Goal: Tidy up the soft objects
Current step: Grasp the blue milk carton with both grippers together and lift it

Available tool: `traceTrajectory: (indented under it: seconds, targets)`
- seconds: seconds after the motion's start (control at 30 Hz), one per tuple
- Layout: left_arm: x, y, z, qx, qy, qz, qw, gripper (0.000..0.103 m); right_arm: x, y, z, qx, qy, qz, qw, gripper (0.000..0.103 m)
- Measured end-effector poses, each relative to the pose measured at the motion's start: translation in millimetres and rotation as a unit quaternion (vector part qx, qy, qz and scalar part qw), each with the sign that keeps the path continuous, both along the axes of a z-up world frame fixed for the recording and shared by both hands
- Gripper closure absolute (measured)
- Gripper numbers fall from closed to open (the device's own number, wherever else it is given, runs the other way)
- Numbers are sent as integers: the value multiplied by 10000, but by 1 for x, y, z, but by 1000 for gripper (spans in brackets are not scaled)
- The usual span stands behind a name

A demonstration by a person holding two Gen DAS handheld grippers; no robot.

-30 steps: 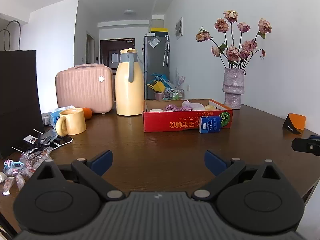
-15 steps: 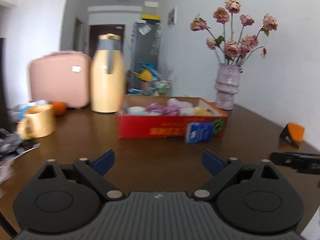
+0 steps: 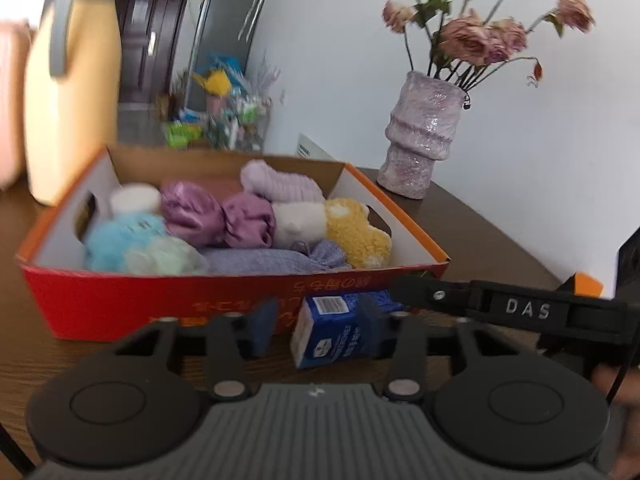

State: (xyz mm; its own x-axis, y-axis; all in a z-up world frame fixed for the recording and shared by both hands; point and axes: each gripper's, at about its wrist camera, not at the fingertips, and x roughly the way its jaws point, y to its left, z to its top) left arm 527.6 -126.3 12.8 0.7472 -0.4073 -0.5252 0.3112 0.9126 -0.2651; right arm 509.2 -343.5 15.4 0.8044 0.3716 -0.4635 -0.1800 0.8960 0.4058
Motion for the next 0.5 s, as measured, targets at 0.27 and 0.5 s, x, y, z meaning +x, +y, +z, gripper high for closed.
traceTrajectory:
  seconds: [0.27, 0.5]
  targets:
    - [10, 1, -15, -382, 350, -142, 9986, 83, 30, -7, -31, 760, 244, 149, 9967, 81]
    - [-80, 8, -10, -251, 288, -287, 9989, 83, -10, -2, -19, 248, 125, 505, 9983, 81]
